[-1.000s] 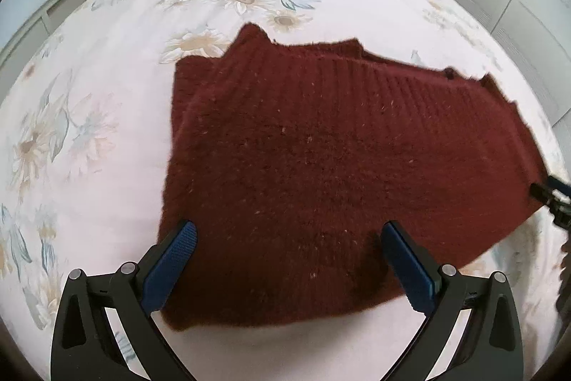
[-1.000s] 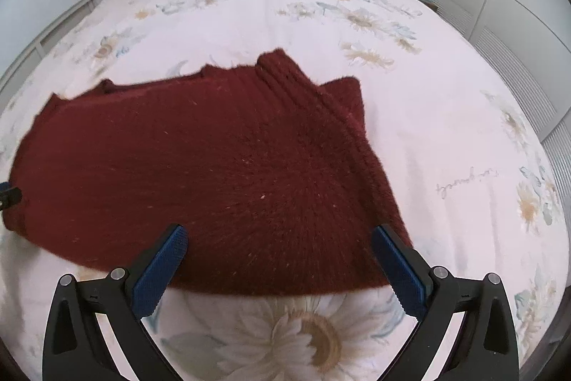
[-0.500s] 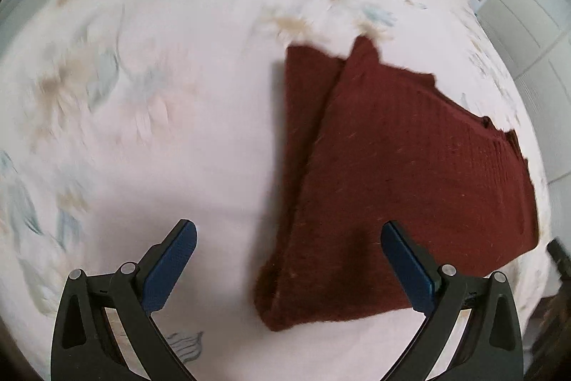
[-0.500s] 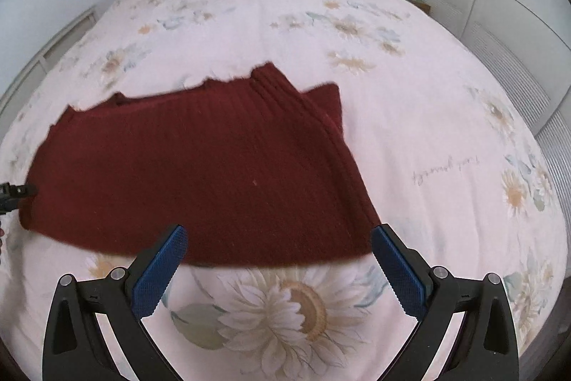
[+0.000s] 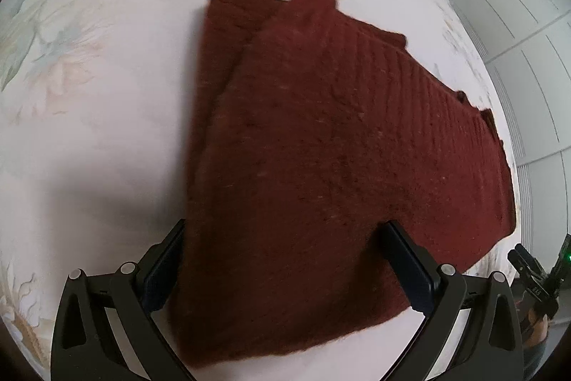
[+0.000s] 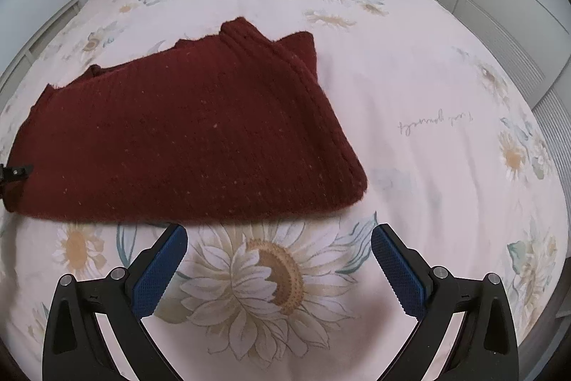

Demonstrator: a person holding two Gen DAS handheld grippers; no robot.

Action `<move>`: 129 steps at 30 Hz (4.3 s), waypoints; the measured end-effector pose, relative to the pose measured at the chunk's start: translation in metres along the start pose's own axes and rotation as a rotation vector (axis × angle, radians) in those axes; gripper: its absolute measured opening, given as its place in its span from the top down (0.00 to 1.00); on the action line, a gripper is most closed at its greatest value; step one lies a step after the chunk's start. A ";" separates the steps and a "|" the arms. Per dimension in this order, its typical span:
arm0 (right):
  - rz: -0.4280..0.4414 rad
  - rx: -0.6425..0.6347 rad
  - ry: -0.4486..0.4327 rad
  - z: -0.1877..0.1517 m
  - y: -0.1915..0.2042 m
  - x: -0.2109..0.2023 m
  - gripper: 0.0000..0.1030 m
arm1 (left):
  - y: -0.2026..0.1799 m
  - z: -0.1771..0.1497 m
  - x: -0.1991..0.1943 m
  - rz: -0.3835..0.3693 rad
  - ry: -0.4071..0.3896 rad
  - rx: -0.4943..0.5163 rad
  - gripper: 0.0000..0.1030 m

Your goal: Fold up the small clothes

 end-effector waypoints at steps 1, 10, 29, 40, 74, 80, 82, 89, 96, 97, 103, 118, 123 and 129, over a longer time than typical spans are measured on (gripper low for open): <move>0.001 0.003 0.000 -0.001 -0.001 0.000 0.00 | -0.003 0.001 0.002 0.001 0.003 0.007 0.22; 0.030 0.052 -0.022 -0.003 -0.024 -0.005 0.00 | -0.053 0.014 -0.024 -0.052 -0.001 0.046 0.70; 0.017 0.178 -0.078 -0.008 -0.099 -0.030 0.00 | -0.340 0.020 0.017 -0.019 0.038 0.457 0.71; -0.002 0.181 -0.044 -0.021 -0.111 -0.030 0.00 | -0.351 -0.001 0.099 0.180 0.118 0.412 0.52; 0.126 -0.208 0.171 0.151 0.062 -0.011 0.25 | -0.209 -0.042 -0.028 0.125 -0.024 0.239 0.01; 0.183 -0.091 0.253 0.118 0.021 0.013 0.57 | -0.202 -0.048 -0.031 0.129 -0.032 0.260 0.01; 0.247 -0.020 0.249 0.113 0.005 0.011 0.65 | -0.203 -0.049 -0.028 0.142 -0.030 0.277 0.01; 0.304 0.070 0.153 0.095 -0.034 -0.016 0.79 | -0.204 -0.056 -0.016 0.142 -0.007 0.289 0.01; 0.234 0.073 0.188 0.053 -0.044 0.003 0.79 | -0.216 -0.060 -0.011 0.142 -0.002 0.323 0.01; 0.244 0.089 0.193 0.050 -0.046 0.008 0.79 | -0.217 -0.061 -0.010 0.140 -0.001 0.322 0.01; 0.273 0.096 0.184 0.055 -0.045 0.007 0.63 | -0.217 -0.062 -0.004 0.150 0.014 0.321 0.01; 0.184 0.040 0.073 0.106 -0.042 -0.029 0.18 | -0.214 -0.048 0.000 0.155 0.012 0.305 0.01; 0.184 0.023 0.118 0.123 -0.032 -0.008 0.09 | -0.222 -0.022 -0.003 0.133 -0.022 0.273 0.01; 0.207 0.025 0.196 0.114 -0.027 0.026 0.01 | -0.237 0.015 0.016 0.117 -0.027 0.258 0.01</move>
Point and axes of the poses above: each gripper's, at about its wrist camera, not at the fingertips, and x roughly the way its jaws point, y to its left, z to its top, the point moved 4 cm from there along x, roughly the way its jaws point, and after that the axes turned 2 degrees about -z, right-handed, at the moved point
